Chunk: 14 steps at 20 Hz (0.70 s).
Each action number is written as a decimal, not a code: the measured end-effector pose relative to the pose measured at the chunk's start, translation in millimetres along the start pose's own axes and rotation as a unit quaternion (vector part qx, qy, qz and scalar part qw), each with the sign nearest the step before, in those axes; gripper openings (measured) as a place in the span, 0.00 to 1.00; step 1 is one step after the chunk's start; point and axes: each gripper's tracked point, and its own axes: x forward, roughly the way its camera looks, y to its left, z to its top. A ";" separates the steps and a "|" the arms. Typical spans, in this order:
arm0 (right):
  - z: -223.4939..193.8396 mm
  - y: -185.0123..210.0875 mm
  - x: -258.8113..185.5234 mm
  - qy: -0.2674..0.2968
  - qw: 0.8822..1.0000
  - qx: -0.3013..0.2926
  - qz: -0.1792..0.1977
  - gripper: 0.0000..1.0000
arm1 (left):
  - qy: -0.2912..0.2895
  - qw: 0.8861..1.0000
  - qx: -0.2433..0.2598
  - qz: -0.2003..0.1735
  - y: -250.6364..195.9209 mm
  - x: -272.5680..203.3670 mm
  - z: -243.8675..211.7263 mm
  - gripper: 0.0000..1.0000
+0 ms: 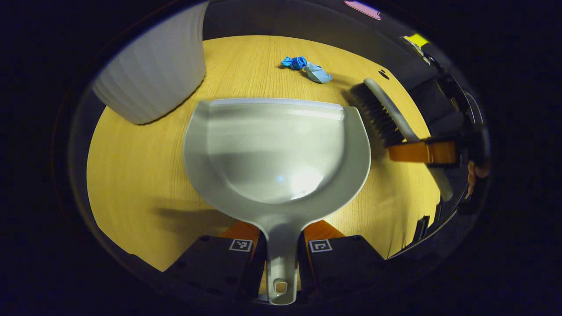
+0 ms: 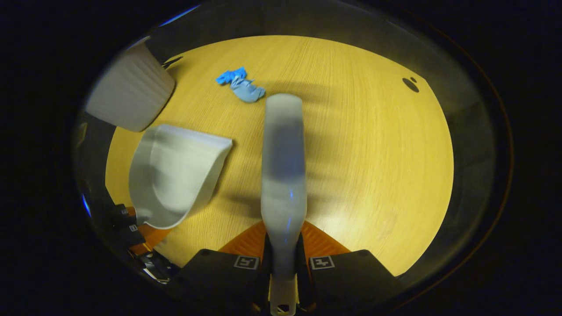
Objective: Pick up the small broom and dustpan from the desktop, sweep the trash into the dustpan with the broom, and then empty the trash into the garbage bin.
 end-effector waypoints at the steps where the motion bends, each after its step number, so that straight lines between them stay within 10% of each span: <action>1: 17.4 -8.4 1.0 -0.007 1.000 -0.004 -0.007 0.28 | 0.003 1.000 0.002 0.001 -0.1 0.6 0.4 0.31; 14: 175.7 -24.7 68.8 0.028 0.971 -0.235 -0.020 0.27 | 0.075 0.994 0.079 0.026 29.7 -3.5 14.7 0.31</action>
